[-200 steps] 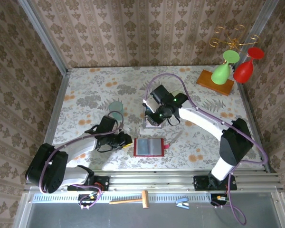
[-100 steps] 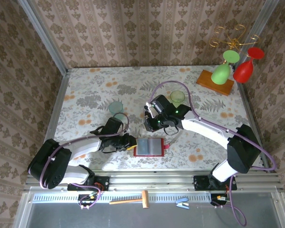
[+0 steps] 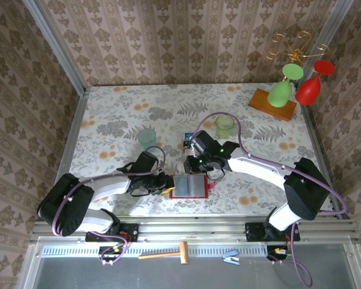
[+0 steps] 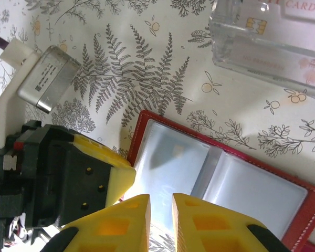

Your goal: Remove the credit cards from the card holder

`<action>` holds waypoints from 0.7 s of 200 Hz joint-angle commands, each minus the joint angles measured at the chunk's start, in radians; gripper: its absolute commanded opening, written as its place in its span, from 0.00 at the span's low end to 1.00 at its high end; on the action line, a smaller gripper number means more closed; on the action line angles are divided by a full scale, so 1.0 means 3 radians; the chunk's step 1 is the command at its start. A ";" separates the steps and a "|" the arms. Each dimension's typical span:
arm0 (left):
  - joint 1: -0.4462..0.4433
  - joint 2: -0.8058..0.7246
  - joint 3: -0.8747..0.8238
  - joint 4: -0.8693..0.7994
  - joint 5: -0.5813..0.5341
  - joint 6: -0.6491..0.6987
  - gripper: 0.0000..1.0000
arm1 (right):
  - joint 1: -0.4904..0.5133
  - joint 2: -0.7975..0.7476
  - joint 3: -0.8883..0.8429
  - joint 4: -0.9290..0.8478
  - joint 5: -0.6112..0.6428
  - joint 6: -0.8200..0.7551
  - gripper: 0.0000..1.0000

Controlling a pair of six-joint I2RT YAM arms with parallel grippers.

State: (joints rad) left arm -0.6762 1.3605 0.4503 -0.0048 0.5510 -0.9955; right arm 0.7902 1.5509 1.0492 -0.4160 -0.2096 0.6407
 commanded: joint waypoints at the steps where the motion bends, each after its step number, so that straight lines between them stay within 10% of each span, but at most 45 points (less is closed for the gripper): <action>1: -0.0048 0.0009 -0.0077 0.0057 -0.0016 -0.0084 0.25 | 0.0020 -0.0007 -0.0060 0.0018 0.0026 0.0340 0.21; 140: 0.0076 -0.0034 0.0106 -0.0075 -0.0048 0.0015 0.18 | 0.0060 0.0314 -0.0312 0.0469 -0.0494 0.0827 0.21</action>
State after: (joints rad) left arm -0.6628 1.3266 0.4591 -0.0212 0.5270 -1.0138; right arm 0.7994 1.6268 0.9646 -0.2947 -0.3313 0.8654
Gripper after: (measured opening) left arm 0.188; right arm 0.215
